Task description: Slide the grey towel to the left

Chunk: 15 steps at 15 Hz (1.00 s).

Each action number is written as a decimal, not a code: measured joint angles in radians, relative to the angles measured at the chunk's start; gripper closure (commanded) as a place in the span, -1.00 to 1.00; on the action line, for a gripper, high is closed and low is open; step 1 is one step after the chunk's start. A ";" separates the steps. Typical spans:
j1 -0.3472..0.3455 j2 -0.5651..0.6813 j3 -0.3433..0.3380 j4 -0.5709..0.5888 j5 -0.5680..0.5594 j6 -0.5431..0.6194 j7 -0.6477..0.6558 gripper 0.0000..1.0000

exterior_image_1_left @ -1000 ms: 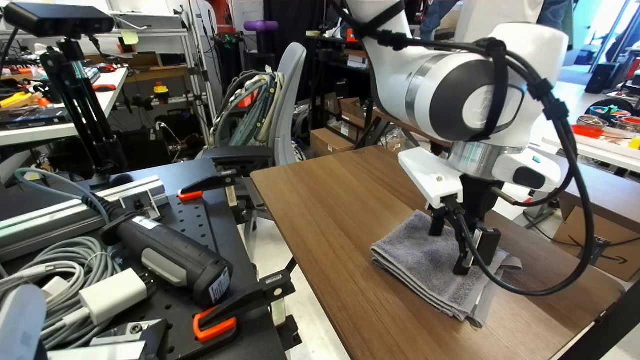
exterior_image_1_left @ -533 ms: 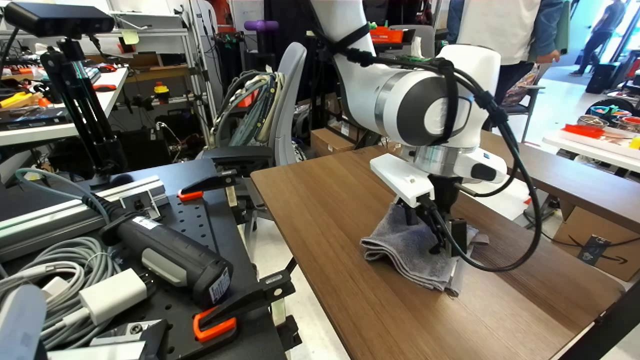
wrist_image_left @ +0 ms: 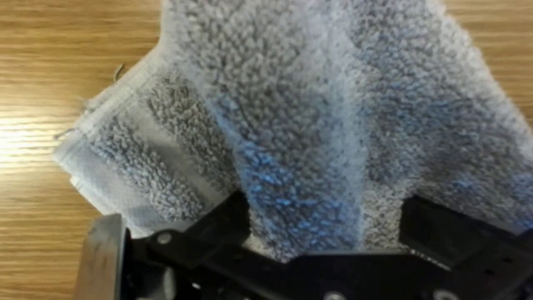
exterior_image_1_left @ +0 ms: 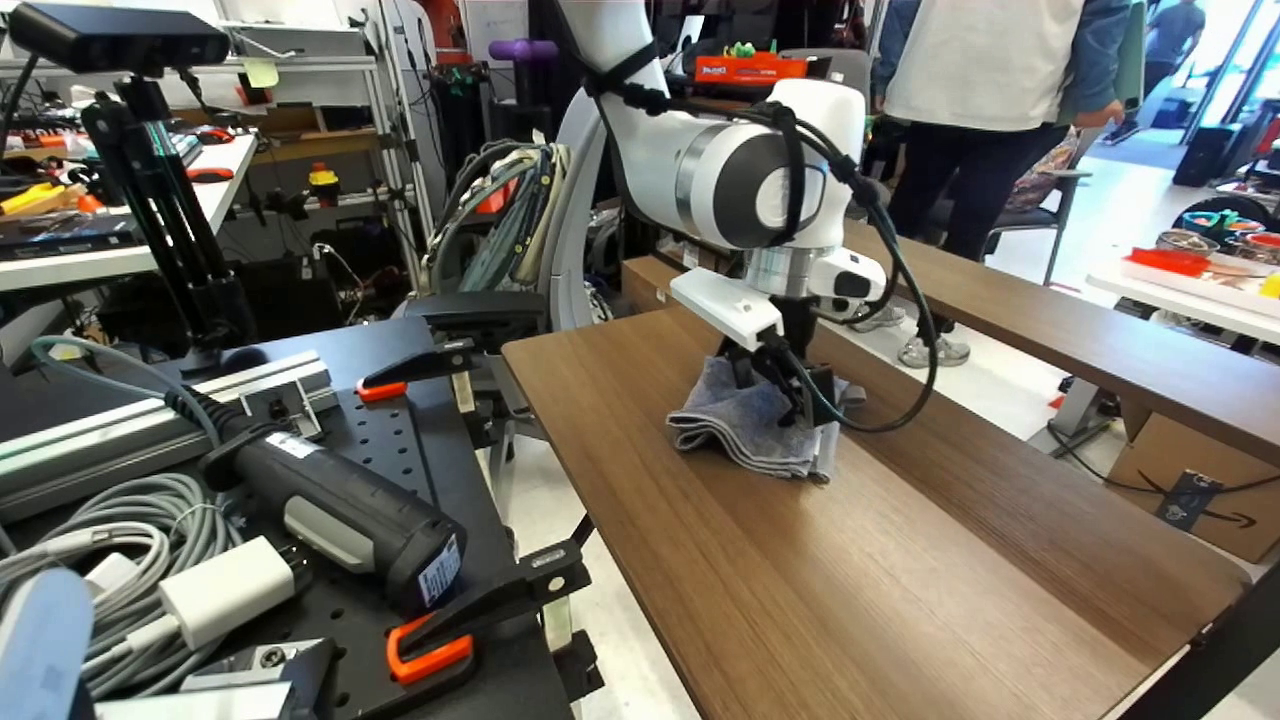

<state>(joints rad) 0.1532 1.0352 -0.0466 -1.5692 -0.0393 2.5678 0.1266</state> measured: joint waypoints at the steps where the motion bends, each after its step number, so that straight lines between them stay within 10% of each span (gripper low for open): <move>1: 0.018 0.000 0.008 0.001 -0.001 -0.001 0.000 -1.00; 15: 0.094 -0.227 0.034 -0.164 -0.002 -0.019 0.026 -1.00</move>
<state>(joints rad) 0.2473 0.8086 -0.0124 -1.7332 -0.0410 2.5490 0.1531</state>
